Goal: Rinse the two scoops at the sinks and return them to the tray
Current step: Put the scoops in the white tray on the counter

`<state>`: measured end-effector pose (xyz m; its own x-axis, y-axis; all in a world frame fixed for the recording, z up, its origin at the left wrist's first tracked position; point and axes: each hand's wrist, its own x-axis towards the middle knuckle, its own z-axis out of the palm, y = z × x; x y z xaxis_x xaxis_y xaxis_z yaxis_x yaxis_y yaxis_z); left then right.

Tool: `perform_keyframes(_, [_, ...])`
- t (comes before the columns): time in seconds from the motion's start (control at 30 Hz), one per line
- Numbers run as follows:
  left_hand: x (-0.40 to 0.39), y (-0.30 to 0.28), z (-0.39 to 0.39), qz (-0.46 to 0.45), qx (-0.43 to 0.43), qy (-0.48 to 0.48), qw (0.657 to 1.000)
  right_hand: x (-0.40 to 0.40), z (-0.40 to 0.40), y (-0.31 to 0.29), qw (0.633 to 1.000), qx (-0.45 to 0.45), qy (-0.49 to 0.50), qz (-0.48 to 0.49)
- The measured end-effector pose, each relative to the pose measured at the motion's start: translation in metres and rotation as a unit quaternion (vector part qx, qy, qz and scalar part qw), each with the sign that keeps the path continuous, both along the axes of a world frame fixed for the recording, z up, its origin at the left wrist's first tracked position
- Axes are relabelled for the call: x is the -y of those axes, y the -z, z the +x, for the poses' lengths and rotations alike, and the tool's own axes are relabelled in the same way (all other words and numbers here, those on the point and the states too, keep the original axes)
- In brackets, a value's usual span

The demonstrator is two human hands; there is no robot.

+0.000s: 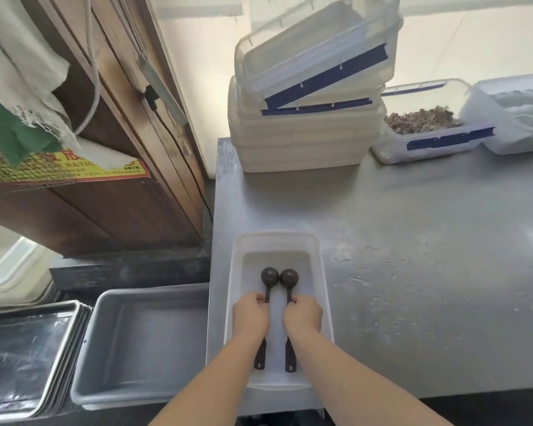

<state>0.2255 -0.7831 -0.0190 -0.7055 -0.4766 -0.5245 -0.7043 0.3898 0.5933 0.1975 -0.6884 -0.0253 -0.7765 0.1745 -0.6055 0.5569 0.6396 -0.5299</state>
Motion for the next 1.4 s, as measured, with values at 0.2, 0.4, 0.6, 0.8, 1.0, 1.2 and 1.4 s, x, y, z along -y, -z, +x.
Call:
perform_keyframes(0.2, [0.002, 0.008, 0.005, -0.020, -0.011, 0.030, 0.999, 0.000, 0.008, 0.000, 0.998, -0.056, 0.019, 0.020])
perform_keyframes(0.4, [0.002, 0.017, 0.019, -0.085, -0.025, 0.187, 0.978, -0.005, 0.018, -0.001, 0.970, -0.095, -0.213, 0.069])
perform_keyframes(0.6, [0.008, 0.025, 0.025, -0.144, -0.011, 0.275, 0.950, -0.010, 0.019, 0.000, 0.935, -0.064, -0.318, 0.140])
perform_keyframes(0.8, [0.007, 0.012, 0.021, -0.144, 0.042, 0.322, 0.935, -0.011, 0.019, 0.001, 0.911, -0.044, -0.375, 0.164])
perform_keyframes(1.0, [0.006, 0.008, 0.025, -0.166, 0.051, 0.334, 0.926, -0.012, 0.023, -0.005, 0.898, -0.046, -0.397, 0.182])
perform_keyframes(1.2, [0.004, 0.002, 0.031, -0.157, 0.053, 0.317, 0.934, -0.013, 0.026, -0.016, 0.884, -0.053, -0.426, 0.185])
perform_keyframes(1.4, [0.002, -0.029, 0.031, -0.184, 0.012, 0.326, 0.927, -0.016, 0.028, -0.051, 0.881, -0.115, -0.428, 0.169])
